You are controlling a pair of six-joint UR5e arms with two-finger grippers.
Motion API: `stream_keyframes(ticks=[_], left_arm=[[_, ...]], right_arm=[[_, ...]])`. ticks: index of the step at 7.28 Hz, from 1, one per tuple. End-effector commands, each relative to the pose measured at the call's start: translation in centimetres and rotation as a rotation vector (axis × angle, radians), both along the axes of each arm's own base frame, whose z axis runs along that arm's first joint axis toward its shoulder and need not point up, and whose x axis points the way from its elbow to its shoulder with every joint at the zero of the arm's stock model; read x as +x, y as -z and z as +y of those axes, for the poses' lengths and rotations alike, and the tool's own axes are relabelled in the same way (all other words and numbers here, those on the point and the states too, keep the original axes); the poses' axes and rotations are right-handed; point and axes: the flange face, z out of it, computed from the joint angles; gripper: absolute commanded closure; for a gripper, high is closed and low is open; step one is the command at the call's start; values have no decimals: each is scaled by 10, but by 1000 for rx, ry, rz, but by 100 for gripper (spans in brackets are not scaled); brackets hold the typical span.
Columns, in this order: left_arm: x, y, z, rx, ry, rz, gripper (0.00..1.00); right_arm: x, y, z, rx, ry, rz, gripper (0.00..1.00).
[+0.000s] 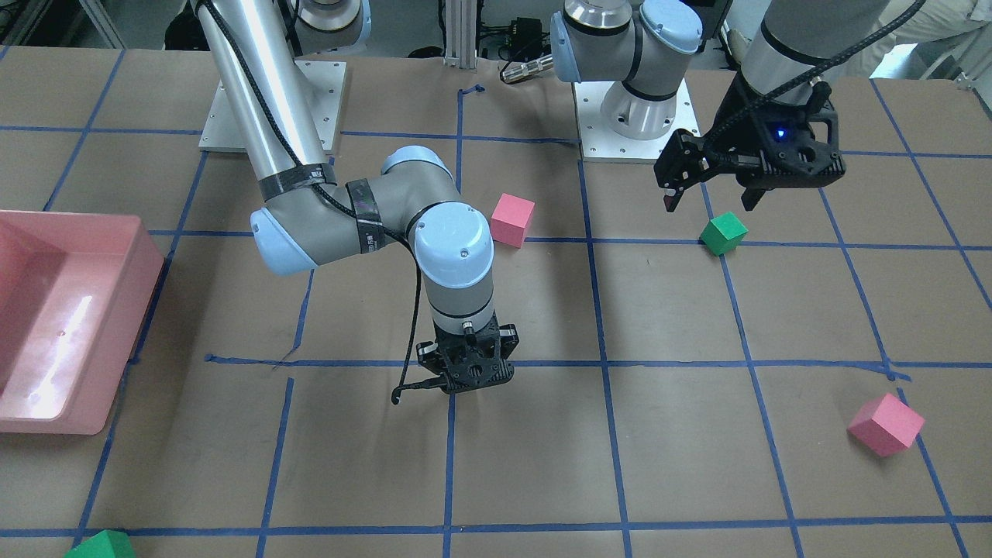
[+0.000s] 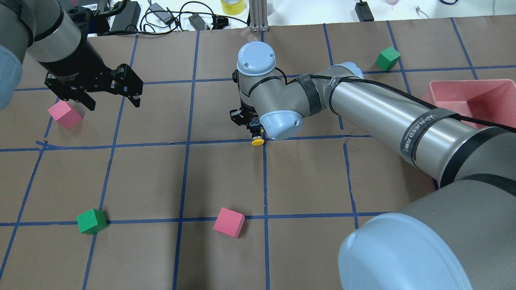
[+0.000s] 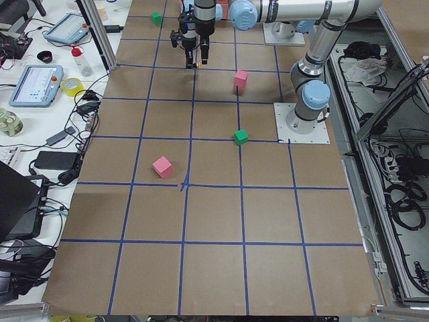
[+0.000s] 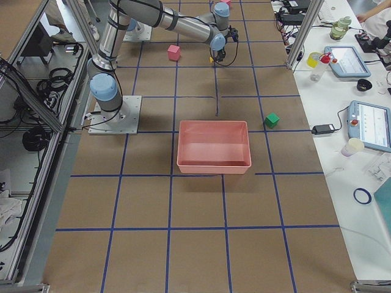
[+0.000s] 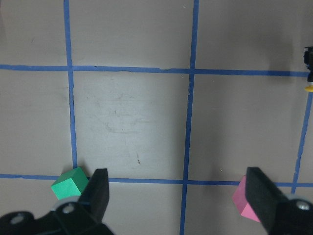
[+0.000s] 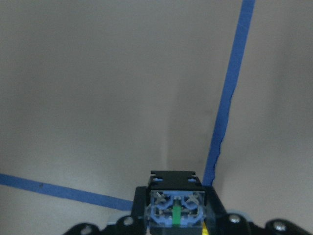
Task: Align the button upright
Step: 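Lift the switch out of the tray and carry it to the table center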
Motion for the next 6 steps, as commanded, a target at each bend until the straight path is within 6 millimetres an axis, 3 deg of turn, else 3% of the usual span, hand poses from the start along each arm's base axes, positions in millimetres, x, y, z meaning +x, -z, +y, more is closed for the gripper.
stream_keyframes(ticks=[1,3,4,5,6], left_arm=[[0,0,0,0,5,0,0],[0,-1,-1,-3,6,-2,0],[0,-3,-1,-6,6,-2,0],[0,0,-6,-4,6,-2,0],[1,-5,-7,-38,6,-5,0]], right_arm=[[-3,12,7,20,-7,15,96],[-4,16,11,28,-6,16,72],[-4,17,12,33,-3,13,38],[-4,15,12,33,-4,5,16],[-4,12,12,29,-8,2,0]])
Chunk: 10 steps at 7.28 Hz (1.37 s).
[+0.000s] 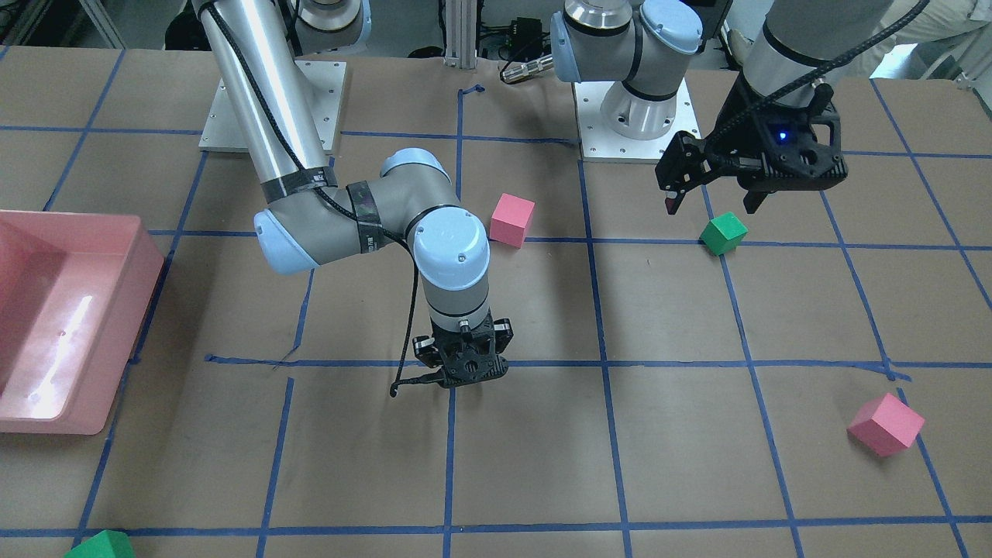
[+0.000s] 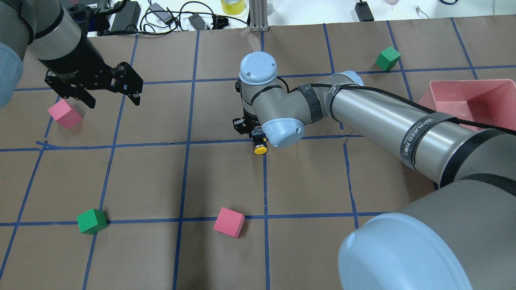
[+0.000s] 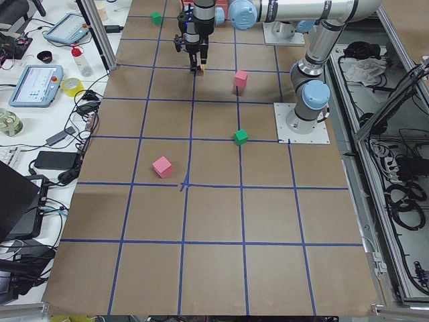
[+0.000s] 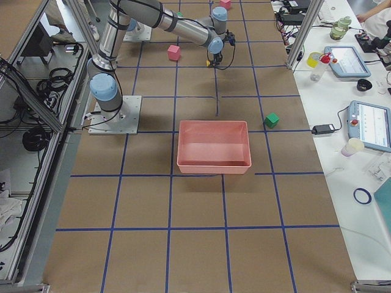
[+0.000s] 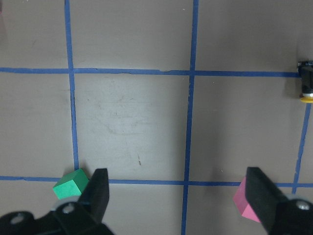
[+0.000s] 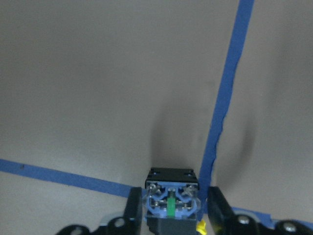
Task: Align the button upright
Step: 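Set the switch on the table, open and raise the right gripper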
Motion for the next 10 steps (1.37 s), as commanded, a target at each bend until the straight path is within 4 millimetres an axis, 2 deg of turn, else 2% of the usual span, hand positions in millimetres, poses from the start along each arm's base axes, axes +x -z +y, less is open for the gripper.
stream_keyframes(ticks=[1,2,3,4,5,6,7,8,9,10], left_arm=[[1,-8,-1,-42,0,-7,0],[1,-6,-7,-64,0,-6,0],[5,-1,-9,-59,-8,-9,0],[7,2,-10,-53,-11,-7,0],[7,10,-12,-44,-14,-4,0],[7,20,-22,-74,-14,2,0],[5,46,-40,-105,-5,3,0],[-7,81,-40,-87,4,8,0],[-35,103,-39,-140,29,11,0],[-63,125,-37,-166,1,24,0]], right_arm=[[-1,-17,1,-17,-8,-11,0],[-7,-45,-2,-57,-36,-18,0],[-30,-84,-2,-58,-45,-10,0],[-77,-130,-6,-43,6,-4,0],[-132,-186,0,-7,62,-2,0],[-177,-237,17,32,55,6,0],[-208,-280,37,65,101,26,0],[-230,-309,52,70,100,26,0],[-235,-322,55,37,61,21,0],[-241,-320,52,38,65,36,0]])
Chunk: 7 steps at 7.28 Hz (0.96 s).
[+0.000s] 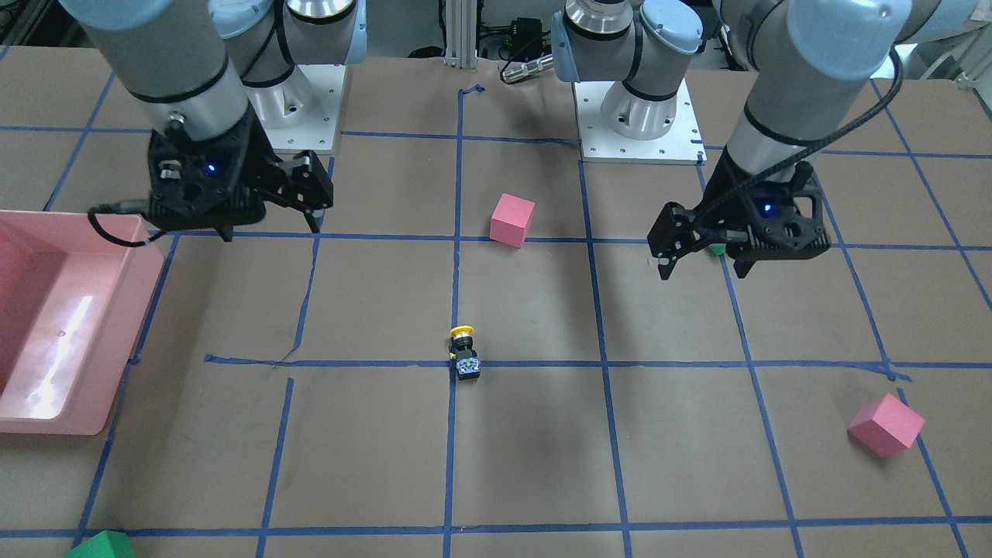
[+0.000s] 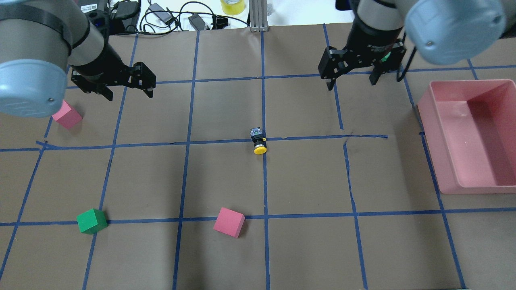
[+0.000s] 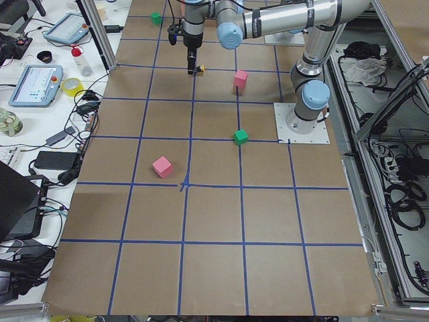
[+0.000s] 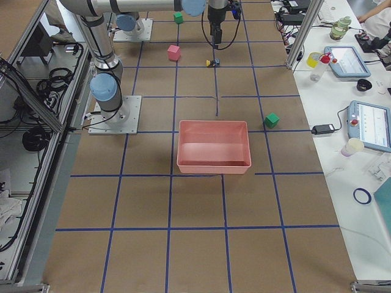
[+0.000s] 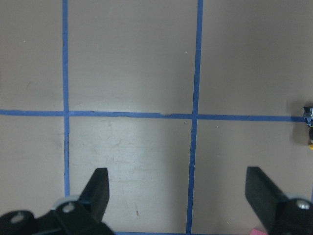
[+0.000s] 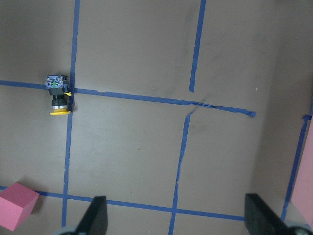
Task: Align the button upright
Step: 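Move the left gripper toward the switch lying on its side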
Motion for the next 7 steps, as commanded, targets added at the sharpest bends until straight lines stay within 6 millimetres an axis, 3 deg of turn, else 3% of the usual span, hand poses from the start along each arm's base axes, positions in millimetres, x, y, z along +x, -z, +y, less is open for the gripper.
stream_keyframes(ticks=[1,3,7], left_arm=[[-50,41,-2,-69,-25,26,0],[-103,84,5,-72,-40,45,0],[-164,150,24,2,-84,50,0]], right_arm=[[-8,-9,7,-1,-9,10,0],[-6,-6,9,-1,-14,-4,0],[-5,1,10,10,-11,-9,0]])
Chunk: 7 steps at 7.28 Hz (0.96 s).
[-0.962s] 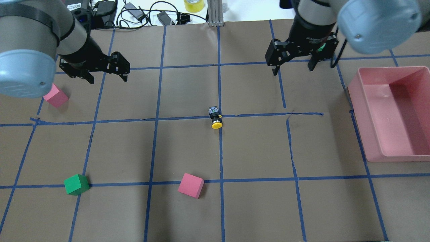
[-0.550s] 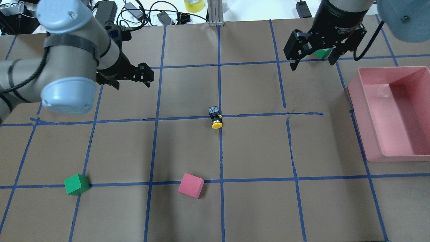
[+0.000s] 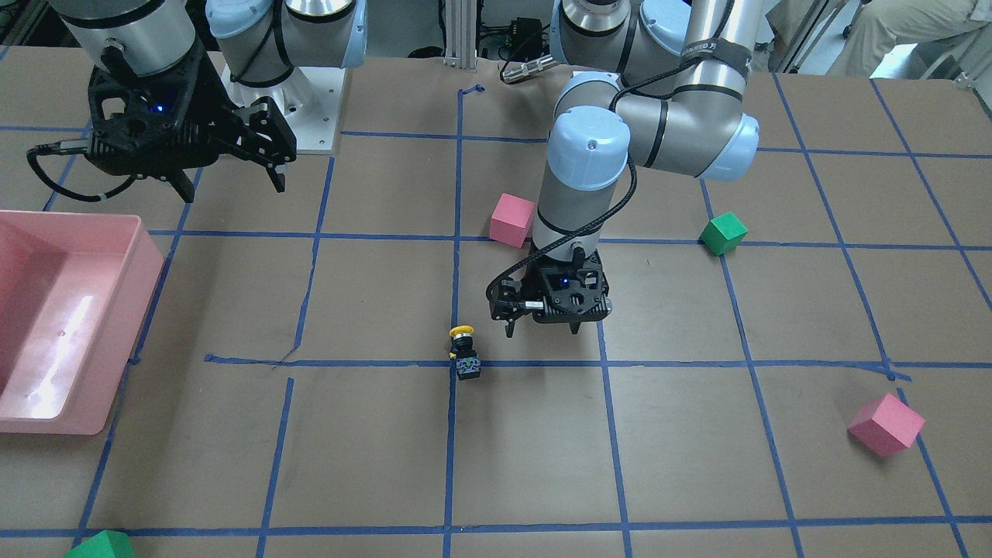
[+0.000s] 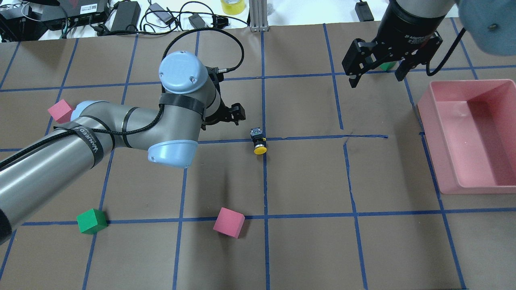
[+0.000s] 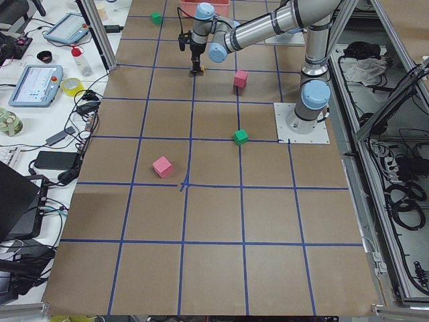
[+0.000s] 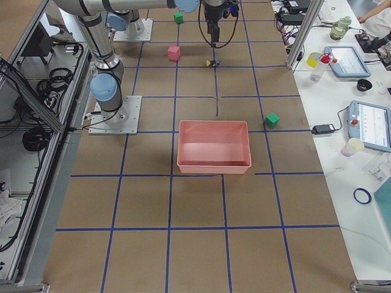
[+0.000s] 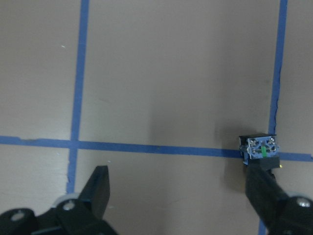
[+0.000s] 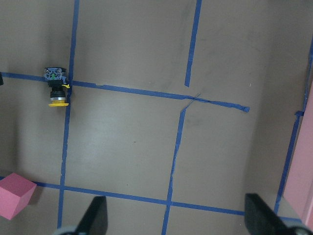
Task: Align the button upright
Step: 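Move the left gripper toward the switch lying on its side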
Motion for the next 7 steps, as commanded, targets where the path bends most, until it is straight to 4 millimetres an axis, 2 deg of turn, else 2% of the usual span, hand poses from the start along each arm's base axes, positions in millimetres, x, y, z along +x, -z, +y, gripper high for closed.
stream_keyframes(ticks=[1,4,5,7], left_arm=[[-29,36,7,44,-10,0,0],[-47,63,4,18,10,26,0],[-59,67,7,-3,28,34,0],[-60,81,7,18,15,30,0]], right_arm=[[0,5,1,9,-1,-1,0],[-1,0,-2,-37,19,15,0],[1,-2,-1,-38,60,15,0],[3,-3,1,-40,100,15,0]])
